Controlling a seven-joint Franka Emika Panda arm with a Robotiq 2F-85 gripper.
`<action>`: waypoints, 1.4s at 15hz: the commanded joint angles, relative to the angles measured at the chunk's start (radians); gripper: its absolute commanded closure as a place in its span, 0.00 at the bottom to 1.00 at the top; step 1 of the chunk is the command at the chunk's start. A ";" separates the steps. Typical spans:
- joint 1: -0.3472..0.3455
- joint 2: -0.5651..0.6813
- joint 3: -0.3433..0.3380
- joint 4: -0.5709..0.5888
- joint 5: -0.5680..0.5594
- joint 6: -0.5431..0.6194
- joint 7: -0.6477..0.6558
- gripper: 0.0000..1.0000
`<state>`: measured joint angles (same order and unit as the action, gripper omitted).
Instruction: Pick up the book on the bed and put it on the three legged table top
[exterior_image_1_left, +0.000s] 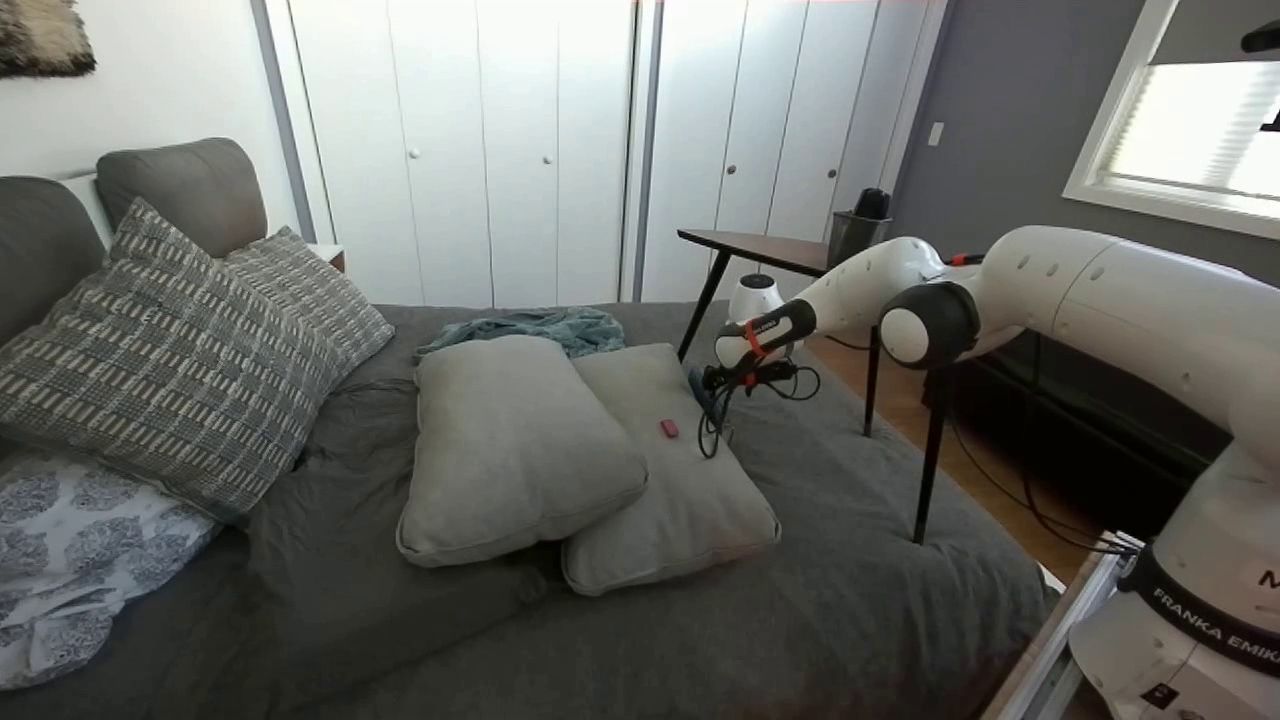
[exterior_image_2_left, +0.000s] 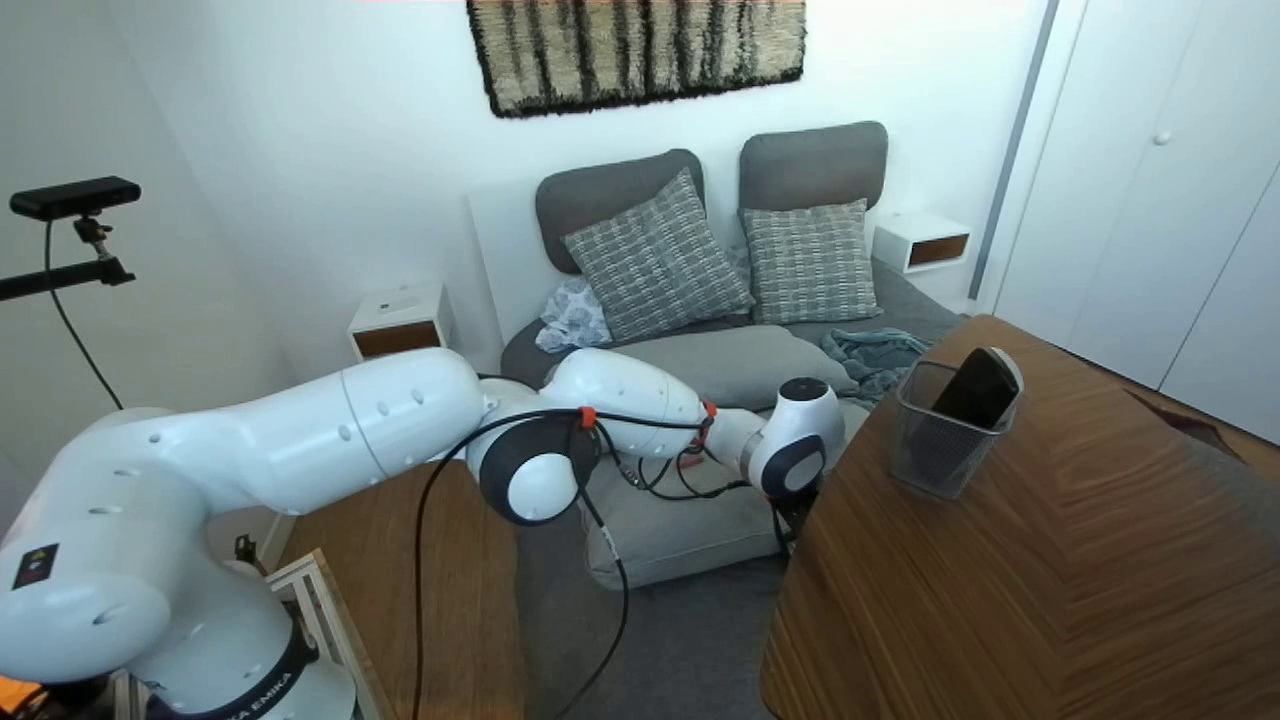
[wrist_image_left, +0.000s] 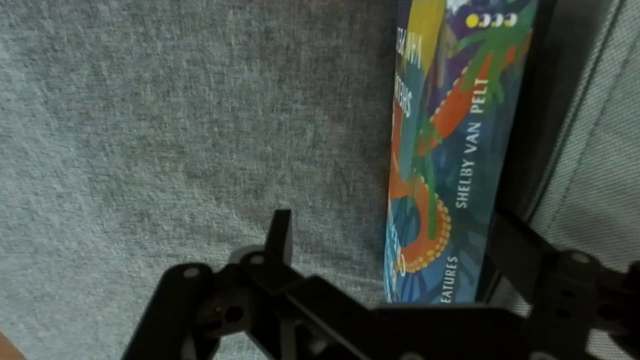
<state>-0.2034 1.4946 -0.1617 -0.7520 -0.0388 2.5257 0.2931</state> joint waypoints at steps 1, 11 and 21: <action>-0.003 0.000 0.016 -0.031 0.015 0.061 -0.012 0.00; -0.011 0.000 0.061 -0.099 0.031 0.112 -0.066 0.42; -0.004 0.001 0.105 -0.122 0.046 0.078 -0.136 0.49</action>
<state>-0.2077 1.4952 -0.0652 -0.8606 -0.0231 2.6042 0.1914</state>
